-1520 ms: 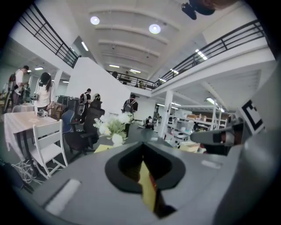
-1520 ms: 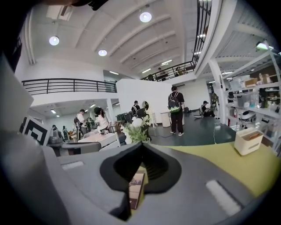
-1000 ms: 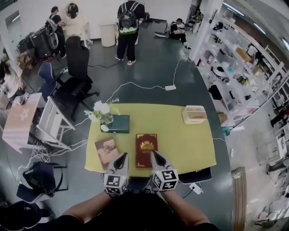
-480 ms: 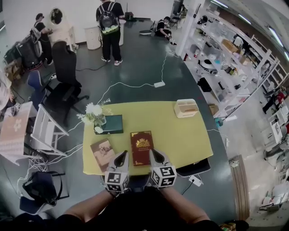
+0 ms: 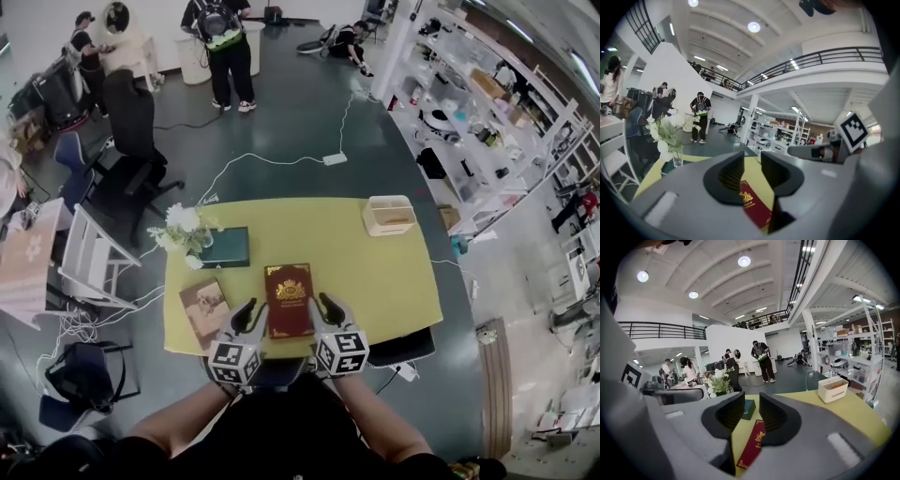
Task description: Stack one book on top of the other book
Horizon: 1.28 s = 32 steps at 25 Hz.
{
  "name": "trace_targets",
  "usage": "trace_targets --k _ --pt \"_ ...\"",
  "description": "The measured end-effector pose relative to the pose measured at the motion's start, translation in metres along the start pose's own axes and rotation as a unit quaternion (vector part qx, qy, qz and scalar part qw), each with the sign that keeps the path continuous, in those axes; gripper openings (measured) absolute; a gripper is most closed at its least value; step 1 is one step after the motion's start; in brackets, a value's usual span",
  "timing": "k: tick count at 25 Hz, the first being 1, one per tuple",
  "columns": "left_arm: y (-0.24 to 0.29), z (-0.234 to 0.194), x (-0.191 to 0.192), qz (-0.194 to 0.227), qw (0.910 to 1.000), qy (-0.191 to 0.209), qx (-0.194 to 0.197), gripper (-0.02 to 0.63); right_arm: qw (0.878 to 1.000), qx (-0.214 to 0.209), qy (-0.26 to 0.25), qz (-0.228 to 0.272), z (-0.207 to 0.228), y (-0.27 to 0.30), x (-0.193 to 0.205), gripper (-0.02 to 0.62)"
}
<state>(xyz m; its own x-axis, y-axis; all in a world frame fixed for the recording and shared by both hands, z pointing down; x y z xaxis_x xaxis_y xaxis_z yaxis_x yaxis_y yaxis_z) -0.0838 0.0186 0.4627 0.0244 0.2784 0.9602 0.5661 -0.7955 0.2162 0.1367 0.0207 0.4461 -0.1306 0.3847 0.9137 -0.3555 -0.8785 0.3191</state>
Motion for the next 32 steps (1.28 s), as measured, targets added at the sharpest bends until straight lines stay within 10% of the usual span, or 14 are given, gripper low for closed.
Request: trace_targets --k 13,32 --pt "0.090 -0.009 0.063 -0.076 0.9943 -0.036 -0.066 0.198 0.994 -0.065 0.013 -0.091 0.098 0.086 0.040 0.195" --pt "0.140 -0.063 0.243 -0.191 0.9723 -0.105 -0.085 0.209 0.974 -0.031 0.085 -0.209 0.153 0.154 0.212 0.213"
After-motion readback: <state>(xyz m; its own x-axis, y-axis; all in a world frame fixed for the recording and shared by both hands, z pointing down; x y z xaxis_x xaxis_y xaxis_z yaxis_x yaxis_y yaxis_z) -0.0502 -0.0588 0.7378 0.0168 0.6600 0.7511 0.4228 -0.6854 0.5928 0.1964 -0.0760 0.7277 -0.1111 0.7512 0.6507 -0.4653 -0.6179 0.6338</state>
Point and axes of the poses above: the fingertips, and each gripper's own axes: y forward along the fingers, z to its right, x out of its underside, the point moved 9 cm from there along -y, backward along the fingers, and after that the axes turned 4 degrees about y, right-handed, at the moved point
